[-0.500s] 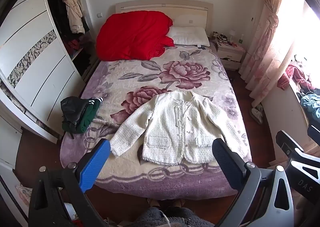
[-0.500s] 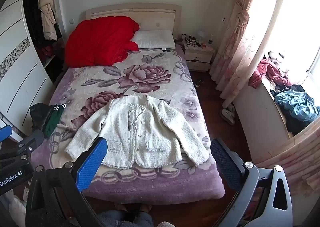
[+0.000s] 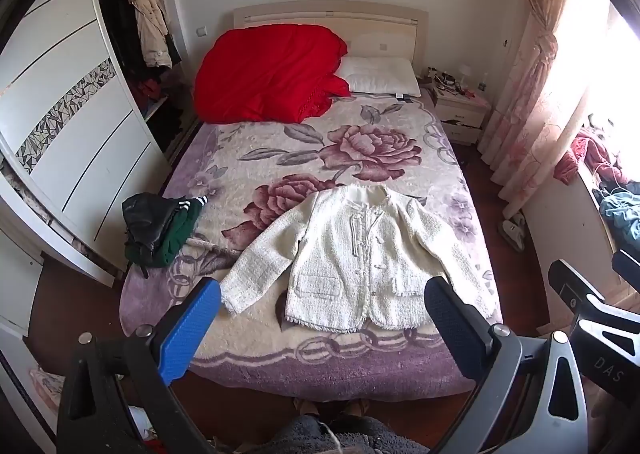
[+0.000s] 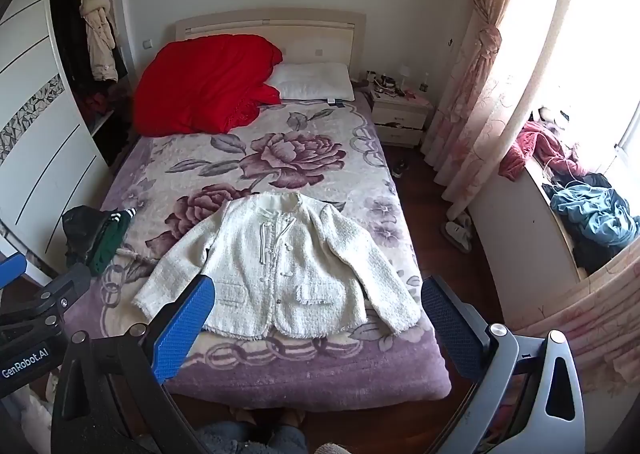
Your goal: Fold large clothes
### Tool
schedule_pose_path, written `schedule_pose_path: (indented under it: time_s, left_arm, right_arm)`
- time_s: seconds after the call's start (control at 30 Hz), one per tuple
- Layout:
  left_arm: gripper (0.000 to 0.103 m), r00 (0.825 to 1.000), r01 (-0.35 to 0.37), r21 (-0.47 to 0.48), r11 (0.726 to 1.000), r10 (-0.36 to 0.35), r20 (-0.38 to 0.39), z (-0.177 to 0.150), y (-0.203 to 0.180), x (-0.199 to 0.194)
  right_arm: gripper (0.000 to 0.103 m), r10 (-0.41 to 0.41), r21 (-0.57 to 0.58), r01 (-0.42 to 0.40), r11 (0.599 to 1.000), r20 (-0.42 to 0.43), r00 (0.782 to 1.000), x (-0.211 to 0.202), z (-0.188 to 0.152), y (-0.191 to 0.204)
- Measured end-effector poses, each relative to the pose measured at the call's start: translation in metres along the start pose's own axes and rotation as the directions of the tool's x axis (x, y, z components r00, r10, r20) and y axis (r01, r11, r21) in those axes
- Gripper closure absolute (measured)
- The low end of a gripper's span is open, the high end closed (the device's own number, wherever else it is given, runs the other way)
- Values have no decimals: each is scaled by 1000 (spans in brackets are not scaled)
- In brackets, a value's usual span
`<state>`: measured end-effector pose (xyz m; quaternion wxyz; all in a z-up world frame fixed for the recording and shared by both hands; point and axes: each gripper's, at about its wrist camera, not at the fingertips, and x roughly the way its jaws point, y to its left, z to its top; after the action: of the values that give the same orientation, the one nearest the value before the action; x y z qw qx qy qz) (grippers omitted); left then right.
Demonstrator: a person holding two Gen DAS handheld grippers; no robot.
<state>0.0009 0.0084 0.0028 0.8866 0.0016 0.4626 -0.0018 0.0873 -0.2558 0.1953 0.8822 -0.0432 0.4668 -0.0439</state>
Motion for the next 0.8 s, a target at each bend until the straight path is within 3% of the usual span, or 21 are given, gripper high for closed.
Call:
schedule_pose_path:
  time_s: [0.37,0.8]
  left_arm:
    - [0,1000,1,-7,1000,-1,9,7,4,-5]
    - [0,1000,-6,-8,1000,6,20,7,3,-9]
  right_arm:
    - [0,0,3,0,1000,5,1000,-9,26,18]
    - [0,3,3,-3,1000,12,1000,-12,20,17]
